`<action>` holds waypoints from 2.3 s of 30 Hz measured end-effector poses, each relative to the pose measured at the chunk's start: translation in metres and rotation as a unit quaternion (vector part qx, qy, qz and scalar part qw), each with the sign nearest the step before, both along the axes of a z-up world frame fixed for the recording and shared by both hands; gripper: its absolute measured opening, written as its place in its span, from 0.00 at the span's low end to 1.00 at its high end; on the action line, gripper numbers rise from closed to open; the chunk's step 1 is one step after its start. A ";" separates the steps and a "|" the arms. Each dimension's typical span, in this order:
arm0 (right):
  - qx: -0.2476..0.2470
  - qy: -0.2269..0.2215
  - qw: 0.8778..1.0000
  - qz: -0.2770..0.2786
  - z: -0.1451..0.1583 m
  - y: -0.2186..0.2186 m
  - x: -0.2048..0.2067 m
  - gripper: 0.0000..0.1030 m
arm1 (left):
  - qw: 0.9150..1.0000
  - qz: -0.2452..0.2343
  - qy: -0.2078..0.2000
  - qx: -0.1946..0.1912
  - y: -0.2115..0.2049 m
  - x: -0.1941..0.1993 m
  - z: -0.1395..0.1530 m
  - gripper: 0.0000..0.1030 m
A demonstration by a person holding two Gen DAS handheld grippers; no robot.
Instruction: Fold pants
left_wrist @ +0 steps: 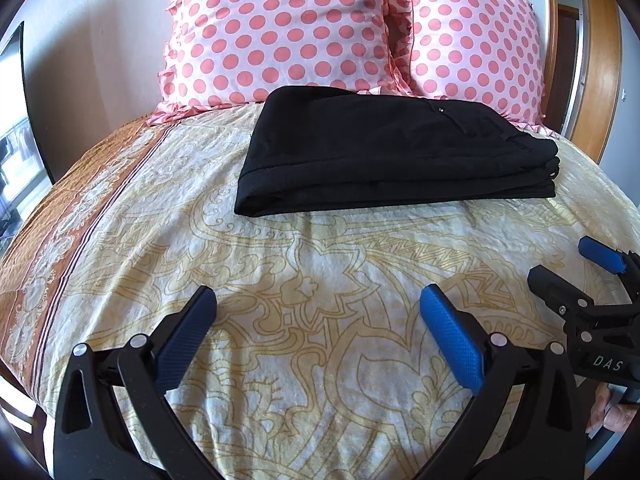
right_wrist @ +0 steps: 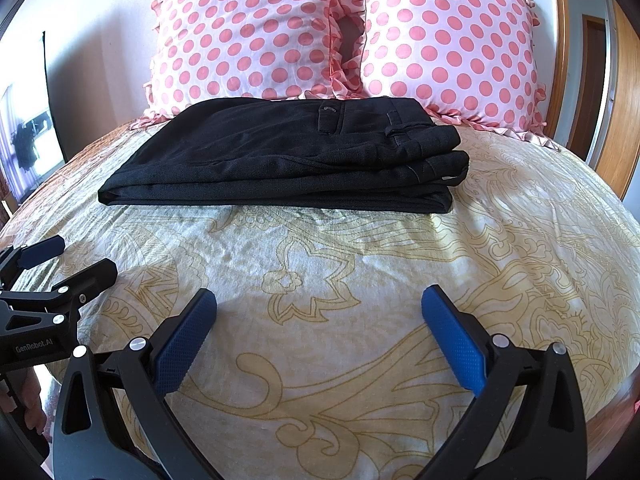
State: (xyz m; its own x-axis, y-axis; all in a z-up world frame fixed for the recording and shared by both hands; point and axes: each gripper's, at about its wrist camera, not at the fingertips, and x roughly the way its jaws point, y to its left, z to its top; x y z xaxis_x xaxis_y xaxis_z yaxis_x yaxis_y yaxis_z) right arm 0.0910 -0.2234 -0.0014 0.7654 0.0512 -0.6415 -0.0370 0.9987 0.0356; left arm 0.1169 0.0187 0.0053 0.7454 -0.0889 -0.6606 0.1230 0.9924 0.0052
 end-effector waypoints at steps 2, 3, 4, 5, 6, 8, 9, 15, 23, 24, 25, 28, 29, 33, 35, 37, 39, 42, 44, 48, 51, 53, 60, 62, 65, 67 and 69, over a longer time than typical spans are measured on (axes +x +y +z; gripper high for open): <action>0.000 0.000 1.000 0.000 0.000 0.000 0.000 0.99 | 1.000 -0.002 0.001 0.001 0.000 0.000 0.000 0.98; 0.000 0.000 1.000 0.000 0.000 0.000 0.000 0.99 | 1.000 -0.002 0.002 0.001 0.001 0.001 -0.001 0.98; 0.000 0.000 1.000 0.000 0.000 0.000 0.000 0.99 | 1.000 -0.002 0.003 0.001 0.001 0.001 0.000 0.98; 0.000 0.000 1.000 0.000 0.000 0.000 0.000 0.99 | 1.000 -0.002 0.003 0.001 0.001 0.001 0.000 0.98; 0.000 0.000 1.000 0.000 0.000 0.000 0.000 0.99 | 1.000 -0.002 0.003 0.000 0.000 0.001 0.000 0.98; 0.000 0.000 1.000 0.000 0.000 0.000 0.000 0.99 | 1.000 -0.002 0.002 0.000 0.000 0.001 0.000 0.98; 0.000 0.000 1.000 0.000 0.000 0.000 0.000 0.99 | 1.000 -0.002 0.001 0.000 0.001 0.001 0.000 0.98; 0.000 0.000 1.000 -0.001 0.000 0.000 0.000 0.99 | 1.000 -0.001 0.002 -0.001 0.001 0.000 0.000 0.98; 0.000 -0.001 1.000 0.000 0.000 0.000 0.000 0.99 | 1.000 0.000 0.003 -0.001 0.001 0.001 0.000 0.98; 0.000 -0.001 1.000 -0.001 0.000 0.000 0.000 0.99 | 1.000 -0.001 0.002 0.000 0.001 0.000 0.000 0.98; 0.000 -0.001 1.000 0.000 0.000 0.000 0.000 0.99 | 1.000 -0.001 0.002 0.000 0.001 0.000 0.000 0.98; 0.000 -0.001 1.000 0.000 0.000 0.000 0.000 0.99 | 1.000 -0.001 0.001 0.000 0.001 0.001 0.000 0.98; 0.000 -0.001 1.000 0.000 0.000 0.000 0.000 0.99 | 1.000 -0.001 0.002 0.000 0.001 0.001 0.000 0.98; 0.000 -0.001 1.000 -0.001 0.000 0.000 0.000 0.99 | 1.000 0.000 0.002 -0.001 0.001 0.001 0.000 0.98; 0.000 -0.001 1.000 -0.001 0.000 0.000 0.000 0.99 | 1.000 0.000 0.002 -0.001 0.001 0.000 -0.001 0.98; 0.000 -0.001 1.000 -0.001 0.000 0.000 0.000 0.99 | 1.000 0.000 0.001 -0.001 0.001 0.000 -0.001 0.98; 0.000 -0.001 1.000 -0.001 0.000 0.000 0.000 0.99 | 1.000 -0.001 0.000 0.000 0.001 0.000 -0.001 0.98; 0.000 -0.001 1.000 -0.001 0.000 0.000 0.000 0.99 | 1.000 -0.004 -0.001 0.001 0.002 0.000 0.000 0.98; 0.000 -0.001 1.000 -0.001 0.000 0.000 0.000 0.99 | 1.000 -0.004 -0.001 0.001 0.001 0.000 0.000 0.98; 0.000 -0.001 1.000 -0.001 0.000 0.000 0.000 0.99 | 1.000 -0.009 0.002 0.001 0.000 0.001 0.000 0.98; 0.000 -0.001 1.000 -0.001 0.000 0.000 0.000 0.99 | 1.000 -0.011 0.004 0.002 0.000 0.001 0.000 0.98; 0.000 -0.001 1.000 0.000 0.000 0.000 0.000 0.99 | 1.000 -0.012 0.003 0.001 0.000 0.001 0.000 0.98; 0.000 -0.001 1.000 -0.001 0.000 0.000 0.000 0.99 | 1.000 -0.011 0.003 0.001 0.001 0.002 0.000 0.98; 0.000 -0.001 1.000 -0.001 0.000 0.000 0.000 0.99 | 1.000 -0.010 0.002 0.001 0.001 0.001 0.000 0.98; 0.000 -0.001 1.000 -0.001 0.000 0.000 0.000 0.99 | 1.000 -0.011 0.002 0.001 0.001 0.001 0.000 0.98; 0.000 -0.001 1.000 -0.001 0.000 0.000 0.000 0.99 | 1.000 -0.010 0.002 0.001 0.001 0.001 0.000 0.98; 0.000 -0.001 1.000 -0.001 0.000 0.000 0.000 0.99 | 1.000 -0.010 0.002 0.001 0.001 0.001 0.000 0.98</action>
